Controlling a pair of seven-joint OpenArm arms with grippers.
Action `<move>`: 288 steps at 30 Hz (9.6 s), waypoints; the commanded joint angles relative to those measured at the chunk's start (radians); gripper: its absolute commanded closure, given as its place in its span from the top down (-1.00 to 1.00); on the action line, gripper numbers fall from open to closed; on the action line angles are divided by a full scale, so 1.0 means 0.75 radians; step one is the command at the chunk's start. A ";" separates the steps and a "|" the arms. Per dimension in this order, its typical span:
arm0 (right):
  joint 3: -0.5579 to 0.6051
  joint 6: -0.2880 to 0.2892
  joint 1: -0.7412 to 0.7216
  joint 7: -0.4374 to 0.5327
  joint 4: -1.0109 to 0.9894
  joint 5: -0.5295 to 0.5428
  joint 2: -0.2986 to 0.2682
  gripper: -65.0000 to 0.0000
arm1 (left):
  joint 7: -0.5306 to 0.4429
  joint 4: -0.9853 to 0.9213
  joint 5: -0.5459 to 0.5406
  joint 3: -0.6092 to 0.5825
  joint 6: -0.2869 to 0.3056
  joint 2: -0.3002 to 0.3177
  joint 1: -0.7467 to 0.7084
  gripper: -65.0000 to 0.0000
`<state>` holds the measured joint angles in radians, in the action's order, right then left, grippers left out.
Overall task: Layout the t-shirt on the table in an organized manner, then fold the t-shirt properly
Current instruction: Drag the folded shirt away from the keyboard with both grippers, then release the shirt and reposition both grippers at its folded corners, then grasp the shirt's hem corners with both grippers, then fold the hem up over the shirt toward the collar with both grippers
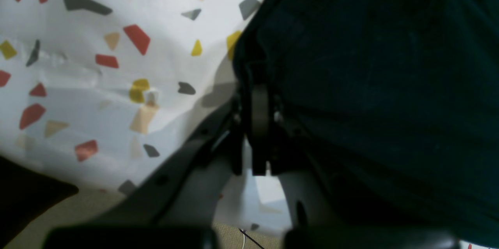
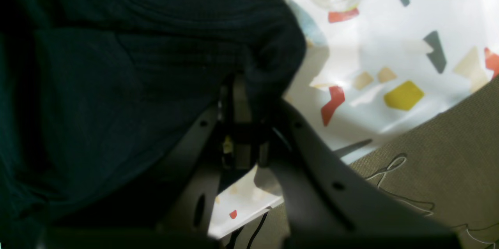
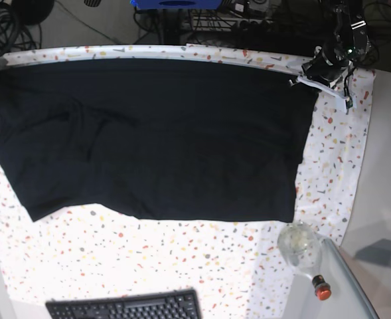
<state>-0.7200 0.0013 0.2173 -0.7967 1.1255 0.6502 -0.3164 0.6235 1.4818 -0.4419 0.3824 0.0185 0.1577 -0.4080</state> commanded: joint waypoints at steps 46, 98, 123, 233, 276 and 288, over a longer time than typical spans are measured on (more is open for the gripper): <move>0.918 0.224 -0.757 0.773 -0.647 -0.080 -0.279 0.31 | -0.051 -0.046 0.292 -0.081 0.062 -0.097 0.197 -1.00; 0.441 0.224 -0.113 0.198 0.509 -0.076 0.055 -1.00 | -0.018 0.222 0.285 0.269 0.073 -0.095 0.079 -1.00; 0.210 0.228 -0.260 0.055 0.540 -0.080 0.186 0.40 | -0.018 0.222 0.298 0.275 0.073 -0.093 0.079 -1.00; 0.503 0.232 -0.493 -0.019 0.350 -0.076 -0.005 -1.00 | 0.428 -0.046 0.283 -0.327 0.007 0.093 0.525 -0.75; 0.505 0.232 -0.473 -0.019 0.348 -0.076 -0.003 -1.00 | 0.096 -0.702 -0.109 -0.151 0.136 0.106 0.813 0.54; 0.505 0.232 -0.473 -0.019 0.348 -0.076 -0.003 -1.00 | 0.096 -0.694 -0.109 -0.151 0.136 0.108 0.817 -1.00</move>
<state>-0.3382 0.1692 -0.1177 -0.8318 1.3712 0.5827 -0.2993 0.6857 0.9485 -0.5251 0.2699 0.1135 0.2295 0.1936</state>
